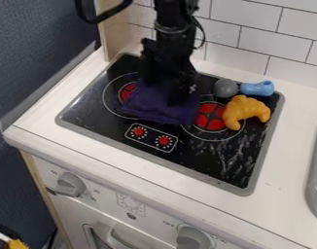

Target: Move the purple cloth in the middle of the burner

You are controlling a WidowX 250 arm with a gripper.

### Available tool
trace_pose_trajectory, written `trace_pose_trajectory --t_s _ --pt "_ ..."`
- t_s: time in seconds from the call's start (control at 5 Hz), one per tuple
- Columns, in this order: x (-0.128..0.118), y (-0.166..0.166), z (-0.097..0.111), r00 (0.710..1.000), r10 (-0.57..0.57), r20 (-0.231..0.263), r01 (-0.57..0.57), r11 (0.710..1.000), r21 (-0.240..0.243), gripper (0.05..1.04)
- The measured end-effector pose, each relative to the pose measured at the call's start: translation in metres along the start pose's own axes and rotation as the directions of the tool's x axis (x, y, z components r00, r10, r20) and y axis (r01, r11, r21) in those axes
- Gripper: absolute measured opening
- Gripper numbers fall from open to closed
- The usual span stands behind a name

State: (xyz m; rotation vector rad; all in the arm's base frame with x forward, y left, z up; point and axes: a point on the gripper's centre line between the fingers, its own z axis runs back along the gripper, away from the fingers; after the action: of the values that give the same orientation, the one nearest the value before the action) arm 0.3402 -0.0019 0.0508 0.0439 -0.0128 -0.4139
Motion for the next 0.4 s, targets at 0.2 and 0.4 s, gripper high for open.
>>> trace_pose_trajectory --t_s 0.2,0.4 --pt "-0.001 -0.016 0.001 0.999 -0.039 -0.004 0.039 0.999 -0.003 0.998" --pt "0.0 -0.028 0.004 0.998 -0.069 -0.002 0.07 0.998 0.006 0.998"
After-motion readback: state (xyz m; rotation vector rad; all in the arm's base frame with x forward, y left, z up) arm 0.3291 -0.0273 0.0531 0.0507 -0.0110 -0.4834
